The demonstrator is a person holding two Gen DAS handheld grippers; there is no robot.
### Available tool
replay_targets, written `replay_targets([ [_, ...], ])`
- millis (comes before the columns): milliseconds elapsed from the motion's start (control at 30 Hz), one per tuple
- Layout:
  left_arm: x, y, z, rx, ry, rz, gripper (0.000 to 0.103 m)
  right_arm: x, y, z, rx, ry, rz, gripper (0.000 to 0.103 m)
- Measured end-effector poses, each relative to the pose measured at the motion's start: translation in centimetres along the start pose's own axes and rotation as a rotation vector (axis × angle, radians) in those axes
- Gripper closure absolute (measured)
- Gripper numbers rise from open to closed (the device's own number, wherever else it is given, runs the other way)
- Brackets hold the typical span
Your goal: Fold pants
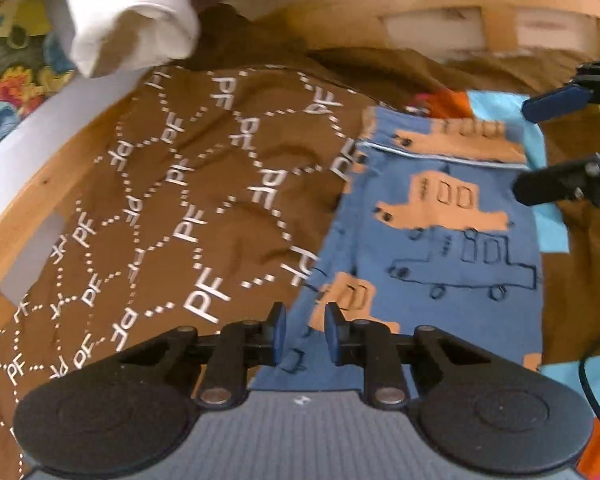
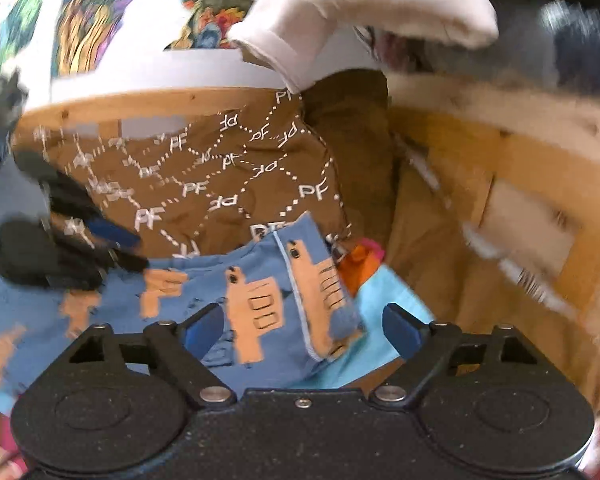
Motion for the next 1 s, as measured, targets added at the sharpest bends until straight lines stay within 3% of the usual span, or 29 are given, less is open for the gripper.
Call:
replay_targets([
  [133, 1.2, -0.1, -0.4, 0.012, 0.07, -0.022, 0.078, 0.9, -1.0, -0.9, 0.177, 0.079, 0.082, 0.022],
  [233, 2.1, 0.3, -0.4, -0.002, 0.103, -0.017, 0.078, 1.2, -1.7, -1.1, 0.243, 0.084, 0.102, 0.023],
  [267, 2.4, 0.3, -0.2, -0.011, 0.105, -0.014, 0.087, 1.1, -1.7, -1.1, 0.25, 0.08, 0.105, 0.023],
  [300, 2.4, 0.3, -0.1, -0.019, 0.107, 0.003, 0.103, 1.2, -1.6, -1.1, 0.249, 0.079, 0.104, 0.023],
  [433, 2.2, 1.1, 0.5, -0.055, 0.091, 0.075, 0.103, 1.2, -1.4, -1.1, 0.229, 0.079, 0.093, 0.022],
  [533, 2.4, 1.9, 0.5, -0.127, 0.097, 0.074, 0.103, 1.3, -1.6, -1.0, 0.239, 0.077, 0.097, 0.022],
  [633, 2.9, 1.6, 0.5, -0.117, 0.112, 0.103, 0.103, 1.3, -1.6, -1.0, 0.24, 0.078, 0.098, 0.022],
  [700, 2.8, 1.4, 0.8, -0.123, 0.115, 0.109, 0.101, 1.3, -1.6, -1.0, 0.238, 0.079, 0.099, 0.022],
  [767, 2.0, 1.3, 1.1, -0.167, 0.088, 0.08, 0.092, 1.3, -1.6, -1.0, 0.241, 0.078, 0.099, 0.023],
  [800, 1.7, 1.3, 1.4, -0.183, 0.066, 0.062, 0.082, 1.3, -1.7, -1.0, 0.247, 0.076, 0.1, 0.024],
  [900, 1.4, 0.6, 2.3, -0.158, 0.021, 0.061, 0.07, 1.3, -2.1, -1.0, 0.276, 0.069, 0.097, 0.03],
  [1000, 3.4, -0.3, 2.3, -0.1, 0.093, 0.125, 0.07, 1.3, -2.6, -1.0, 0.297, 0.062, 0.081, 0.039],
])
Point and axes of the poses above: each gripper's, at about its wrist camera, not at the fingertips, and x roughly the way its jaws point, y to its left, z to its top, the point moved 6 cm from there along x, roughly the way its jaws point, and after that the axes turned 7 degrees about y, right-handed, at the moved point
